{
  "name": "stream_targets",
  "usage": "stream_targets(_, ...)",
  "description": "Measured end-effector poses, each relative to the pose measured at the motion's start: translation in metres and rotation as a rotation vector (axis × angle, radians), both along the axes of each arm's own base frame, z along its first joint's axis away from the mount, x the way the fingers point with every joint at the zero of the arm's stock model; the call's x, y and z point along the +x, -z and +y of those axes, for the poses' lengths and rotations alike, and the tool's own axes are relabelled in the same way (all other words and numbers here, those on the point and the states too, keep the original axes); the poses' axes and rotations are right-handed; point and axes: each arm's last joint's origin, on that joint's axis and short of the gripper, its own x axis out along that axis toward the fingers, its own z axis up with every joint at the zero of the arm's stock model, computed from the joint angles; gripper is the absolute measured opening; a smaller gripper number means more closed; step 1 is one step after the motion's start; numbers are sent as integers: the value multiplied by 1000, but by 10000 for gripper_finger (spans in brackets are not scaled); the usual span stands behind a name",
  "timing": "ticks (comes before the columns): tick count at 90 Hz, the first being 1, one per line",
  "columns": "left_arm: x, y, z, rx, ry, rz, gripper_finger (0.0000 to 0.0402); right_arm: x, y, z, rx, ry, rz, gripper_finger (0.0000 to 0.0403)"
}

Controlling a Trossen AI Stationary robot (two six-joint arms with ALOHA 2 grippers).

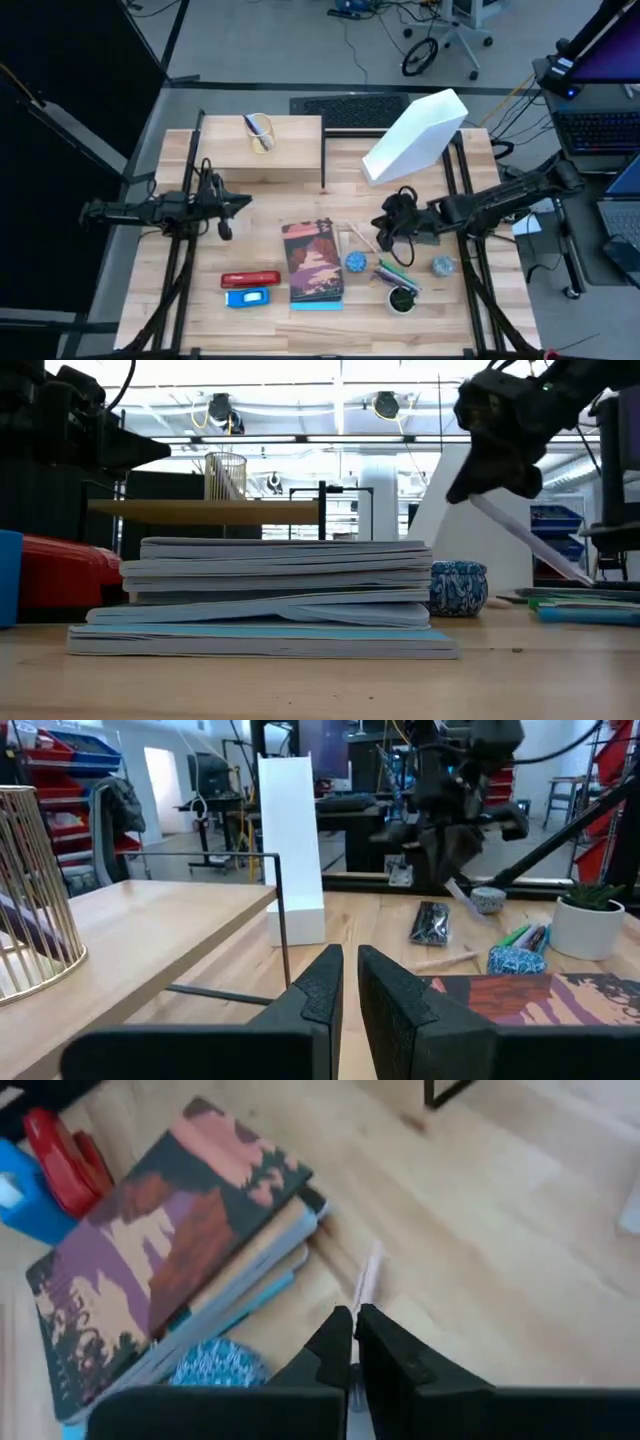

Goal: Stock shelves
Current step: Put the purple pen into the gold pen holder on the shelf

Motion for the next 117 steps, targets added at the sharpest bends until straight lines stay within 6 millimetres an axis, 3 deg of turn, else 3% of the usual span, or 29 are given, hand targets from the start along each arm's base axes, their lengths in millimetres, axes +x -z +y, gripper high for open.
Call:
stream_targets(33, 0, 0, 0, 0, 0, 0, 22, 13, -14, -14, -63, -11, -156, 0)
stream_targets(70, 0, 0, 0, 4, 0, 1, 22, 32, -59, -55, -141, 106, -632, 0)
stream_targets(82, 0, 0, 0, 4, 0, 1, 22, 38, -73, -63, -189, 126, -685, 0)
stream_targets(96, 0, 0, 0, 4, 0, 0, 22, 57, -94, -72, -279, 125, -695, 0)
stream_targets(117, 0, 0, 0, 4, 0, 1, 22, 104, -123, -91, -400, 134, -699, 0)
